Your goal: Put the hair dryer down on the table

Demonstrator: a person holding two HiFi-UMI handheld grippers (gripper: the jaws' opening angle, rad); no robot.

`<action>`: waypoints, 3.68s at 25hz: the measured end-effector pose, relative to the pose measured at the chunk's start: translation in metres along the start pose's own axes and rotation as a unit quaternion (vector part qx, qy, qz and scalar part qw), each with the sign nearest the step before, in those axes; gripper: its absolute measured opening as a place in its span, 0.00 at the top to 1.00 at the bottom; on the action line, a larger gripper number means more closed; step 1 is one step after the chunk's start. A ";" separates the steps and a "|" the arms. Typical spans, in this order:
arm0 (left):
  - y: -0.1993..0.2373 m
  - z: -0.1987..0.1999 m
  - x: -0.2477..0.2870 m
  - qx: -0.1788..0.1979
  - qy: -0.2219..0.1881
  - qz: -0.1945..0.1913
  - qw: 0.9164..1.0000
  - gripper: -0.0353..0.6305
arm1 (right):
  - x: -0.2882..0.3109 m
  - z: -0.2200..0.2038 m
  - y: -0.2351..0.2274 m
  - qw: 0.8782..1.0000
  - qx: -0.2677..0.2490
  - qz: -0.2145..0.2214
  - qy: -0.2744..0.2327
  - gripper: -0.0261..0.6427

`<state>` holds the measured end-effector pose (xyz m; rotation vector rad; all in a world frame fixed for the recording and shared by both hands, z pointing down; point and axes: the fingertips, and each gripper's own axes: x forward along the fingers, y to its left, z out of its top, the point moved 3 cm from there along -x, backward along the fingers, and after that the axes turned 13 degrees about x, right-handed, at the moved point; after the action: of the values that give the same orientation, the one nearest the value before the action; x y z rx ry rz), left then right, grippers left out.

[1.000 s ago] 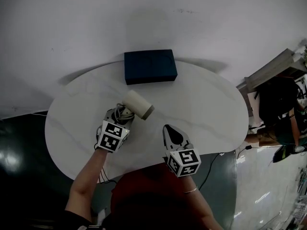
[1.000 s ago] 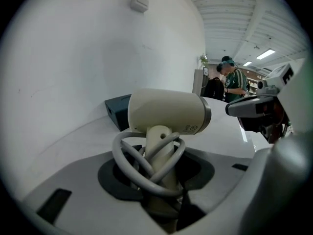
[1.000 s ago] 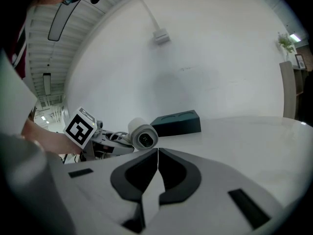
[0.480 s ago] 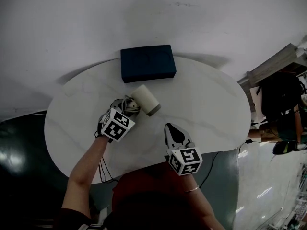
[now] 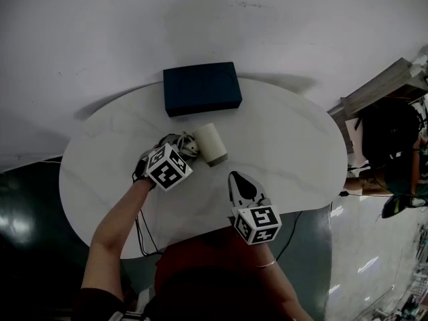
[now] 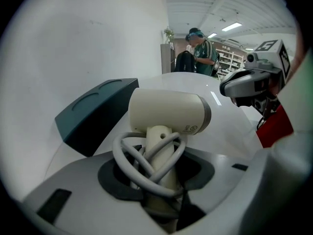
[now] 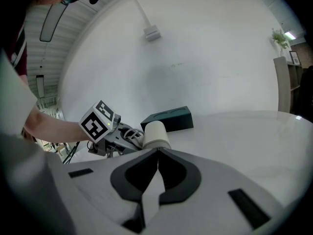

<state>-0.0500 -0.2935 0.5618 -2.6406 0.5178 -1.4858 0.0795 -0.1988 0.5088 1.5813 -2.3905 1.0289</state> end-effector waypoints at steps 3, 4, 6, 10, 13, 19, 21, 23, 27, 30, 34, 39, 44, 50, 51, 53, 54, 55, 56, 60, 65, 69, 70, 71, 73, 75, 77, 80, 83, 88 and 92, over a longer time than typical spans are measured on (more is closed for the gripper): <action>-0.002 0.001 0.004 0.014 0.005 -0.016 1.000 0.65 | 0.000 -0.001 0.002 1.000 0.001 0.000 0.000 0.94; -0.003 0.001 0.004 0.016 0.005 -0.021 1.000 0.65 | 0.000 -0.001 0.002 1.000 0.001 -0.001 0.000 0.94; -0.003 0.001 0.006 0.021 0.006 -0.029 0.999 0.65 | 0.000 -0.001 0.002 1.000 0.001 -0.001 0.000 0.94; -0.005 0.004 0.009 0.034 0.010 -0.040 0.999 0.65 | -0.002 -0.002 0.001 1.000 0.002 -0.002 0.000 0.94; -0.004 0.006 0.011 0.040 0.011 -0.047 0.998 0.65 | -0.003 -0.002 0.000 1.000 0.003 -0.003 0.000 0.94; -0.003 0.007 0.015 0.059 0.017 -0.068 0.996 0.65 | -0.006 -0.003 0.000 1.000 0.005 -0.005 -0.001 0.94; -0.003 0.008 0.016 0.060 0.020 -0.073 0.995 0.65 | -0.007 -0.003 -0.002 1.000 0.007 -0.006 -0.001 0.94; -0.002 0.008 0.017 0.061 0.022 -0.072 0.995 0.65 | -0.007 -0.003 -0.003 1.000 0.009 -0.006 -0.001 0.94; -0.003 0.007 0.017 0.068 0.027 -0.063 0.995 0.65 | -0.008 -0.004 -0.004 1.000 0.010 -0.005 0.001 0.94; -0.003 0.007 0.017 0.076 0.031 -0.048 0.996 0.63 | -0.008 -0.006 -0.003 1.000 0.004 -0.003 0.005 0.94; -0.002 0.008 0.014 0.080 0.030 -0.020 0.996 0.59 | -0.008 -0.007 -0.003 1.000 0.005 0.001 0.008 0.94; -0.001 0.005 0.001 0.065 0.012 0.017 0.998 0.58 | -0.009 -0.009 0.000 1.000 0.003 0.006 0.009 0.94; 0.000 0.000 -0.017 0.045 -0.005 0.052 0.998 0.55 | -0.010 -0.009 0.004 1.000 -0.001 0.009 0.006 0.94; -0.005 0.002 -0.046 -0.003 -0.046 0.089 0.995 0.55 | -0.014 -0.010 0.013 1.000 -0.005 0.013 0.003 0.94; -0.006 0.003 -0.051 -0.015 -0.056 0.098 0.994 0.55 | -0.014 -0.010 0.015 1.000 -0.006 0.015 0.002 0.94; -0.008 0.004 -0.061 -0.043 -0.080 0.118 0.989 0.55 | -0.015 -0.012 0.019 1.000 -0.009 0.018 0.001 0.94; -0.008 0.004 -0.067 -0.058 -0.091 0.128 0.986 0.55 | -0.016 -0.013 0.021 1.000 -0.011 0.020 0.001 0.94; -0.009 0.004 -0.072 -0.074 -0.102 0.136 0.983 0.55 | -0.016 -0.013 0.023 1.000 -0.012 0.022 0.000 0.94; -0.010 0.003 -0.077 -0.089 -0.111 0.143 0.979 0.55 | -0.017 -0.014 0.026 1.000 -0.013 0.023 -0.001 0.94; -0.018 0.000 -0.095 -0.135 -0.140 0.155 0.969 0.56 | -0.021 -0.016 0.035 0.999 -0.019 0.028 -0.005 0.94; -0.030 -0.008 -0.112 -0.170 -0.155 0.177 0.957 0.65 | -0.026 -0.019 0.045 0.999 -0.024 0.032 -0.011 0.94; -0.040 -0.012 -0.128 -0.194 -0.168 0.199 0.946 0.72 | -0.031 -0.020 0.054 0.999 -0.028 0.035 -0.016 0.94; -0.043 -0.013 -0.131 -0.200 -0.169 0.203 0.944 0.73 | -0.032 -0.020 0.056 0.999 -0.029 0.036 -0.018 0.94; -0.045 -0.015 -0.134 -0.206 -0.171 0.206 0.941 0.74 | -0.033 -0.020 0.058 0.999 -0.030 0.037 -0.020 0.94; -0.051 -0.018 -0.139 -0.216 -0.175 0.210 0.937 0.75 | -0.036 -0.020 0.062 0.998 -0.033 0.039 -0.024 0.94; -0.056 -0.022 -0.144 -0.227 -0.178 0.218 0.932 0.77 | -0.039 -0.022 0.066 0.998 -0.036 0.040 -0.026 0.94; -0.062 -0.026 -0.150 -0.240 -0.180 0.228 0.926 0.81 | -0.041 -0.023 0.070 0.998 -0.039 0.042 -0.028 0.94; -0.071 -0.031 -0.156 -0.255 -0.185 0.234 0.920 0.82 | -0.046 -0.026 0.075 0.998 -0.043 0.045 -0.030 0.94; -0.081 -0.037 -0.161 -0.263 -0.187 0.238 0.916 0.84 | -0.050 -0.029 0.080 0.997 -0.043 0.047 -0.033 0.94; -0.094 -0.046 -0.171 -0.271 -0.182 0.250 0.912 0.87 | -0.058 -0.032 0.090 0.997 -0.043 0.050 -0.040 0.94; -0.106 -0.054 -0.178 -0.275 -0.178 0.257 0.909 0.88 | -0.064 -0.036 0.097 0.997 -0.050 0.048 -0.043 0.94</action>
<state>-0.1526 -0.1305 0.4680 -2.7055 1.6253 -0.7520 0.0163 -0.1053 0.4631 1.5222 -2.5539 0.8582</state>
